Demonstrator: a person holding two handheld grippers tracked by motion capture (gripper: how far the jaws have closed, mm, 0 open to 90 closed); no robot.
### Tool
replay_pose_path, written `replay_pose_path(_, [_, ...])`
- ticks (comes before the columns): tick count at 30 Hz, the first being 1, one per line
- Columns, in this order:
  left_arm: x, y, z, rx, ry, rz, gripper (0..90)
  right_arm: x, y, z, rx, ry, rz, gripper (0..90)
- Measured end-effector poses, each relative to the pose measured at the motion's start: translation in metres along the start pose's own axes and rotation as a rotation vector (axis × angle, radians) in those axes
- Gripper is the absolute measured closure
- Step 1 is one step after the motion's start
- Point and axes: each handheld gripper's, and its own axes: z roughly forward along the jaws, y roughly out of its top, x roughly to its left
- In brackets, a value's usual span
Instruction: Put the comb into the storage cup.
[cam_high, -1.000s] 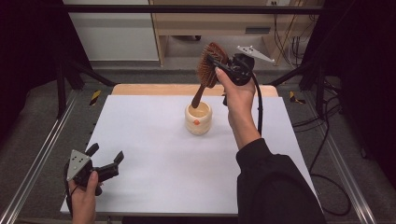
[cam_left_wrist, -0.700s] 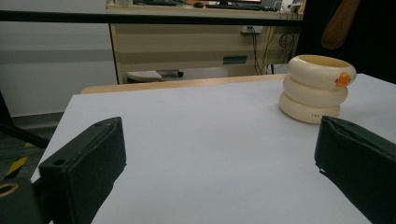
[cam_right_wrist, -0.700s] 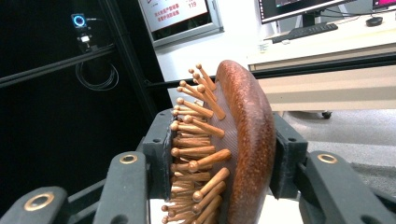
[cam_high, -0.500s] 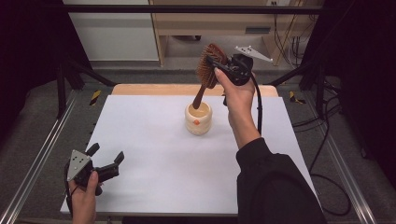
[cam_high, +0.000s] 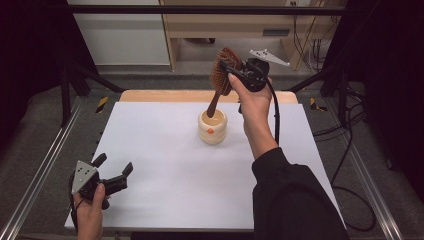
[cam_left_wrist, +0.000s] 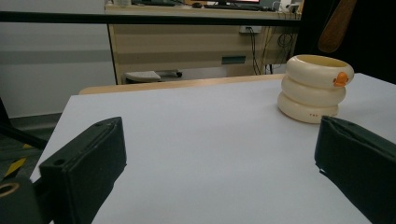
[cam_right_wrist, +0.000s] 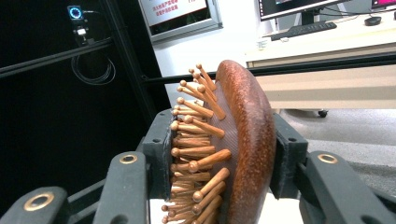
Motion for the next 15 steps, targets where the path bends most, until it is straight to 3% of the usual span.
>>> replay_pose_path(15, [-0.0002, 0.0000, 0.0001, 0.003, -0.003, 0.003, 2.2, 0.0011, -0.0022, 0.0018, 0.019, -0.009, -0.031, 51.7])
